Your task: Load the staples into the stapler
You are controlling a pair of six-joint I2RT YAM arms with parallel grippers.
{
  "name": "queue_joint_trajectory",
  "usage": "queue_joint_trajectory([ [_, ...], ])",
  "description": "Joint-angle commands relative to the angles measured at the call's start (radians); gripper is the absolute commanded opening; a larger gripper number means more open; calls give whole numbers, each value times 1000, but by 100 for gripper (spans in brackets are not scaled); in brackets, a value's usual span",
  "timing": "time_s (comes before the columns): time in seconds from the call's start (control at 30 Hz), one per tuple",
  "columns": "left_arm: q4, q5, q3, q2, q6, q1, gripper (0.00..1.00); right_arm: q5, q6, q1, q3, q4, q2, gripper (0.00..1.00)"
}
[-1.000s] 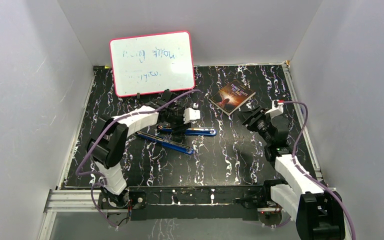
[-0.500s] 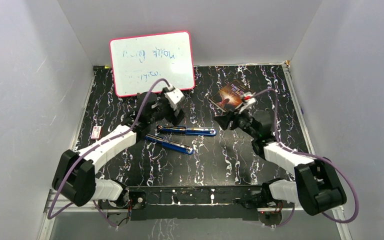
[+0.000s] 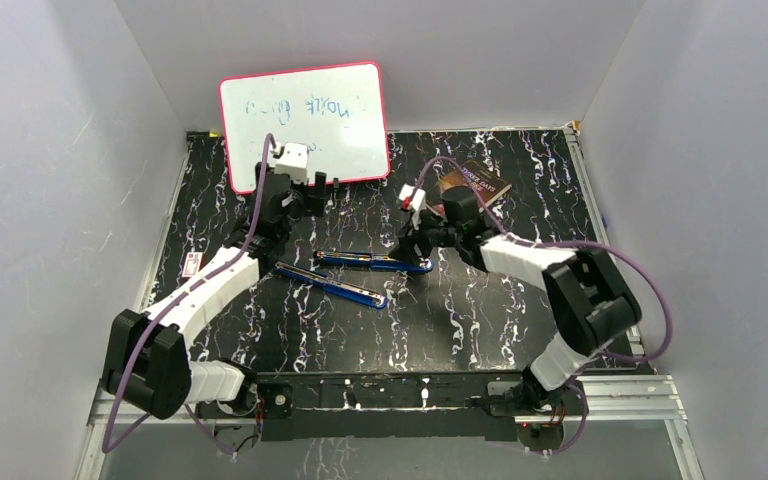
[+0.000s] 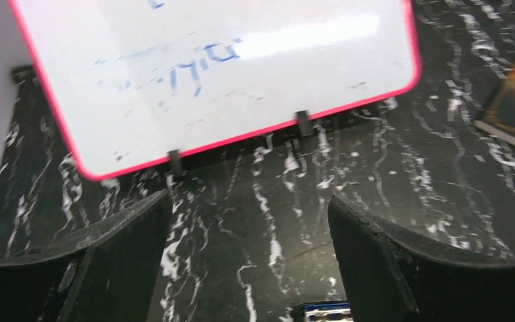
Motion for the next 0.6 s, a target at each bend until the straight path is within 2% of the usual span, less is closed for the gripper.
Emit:
queue_joint_trajectory([
  [0.0, 49, -155, -35, -65, 11, 11, 85, -18, -175, 21, 132, -216, 97, 67],
  [0.13, 86, -211, -60, -80, 48, 12, 86, 7, -192, 45, 173, -204, 164, 68],
  [0.4, 102, -216, -73, -90, 82, 12, 86, 64, -214, 83, 228, -213, 270, 66],
  [0.5, 104, -222, -74, -92, 88, 12, 87, 100, -218, 97, 233, -211, 285, 61],
  [0.57, 105, -224, -74, -91, 87, 12, 87, 117, -218, 105, 227, -202, 286, 53],
])
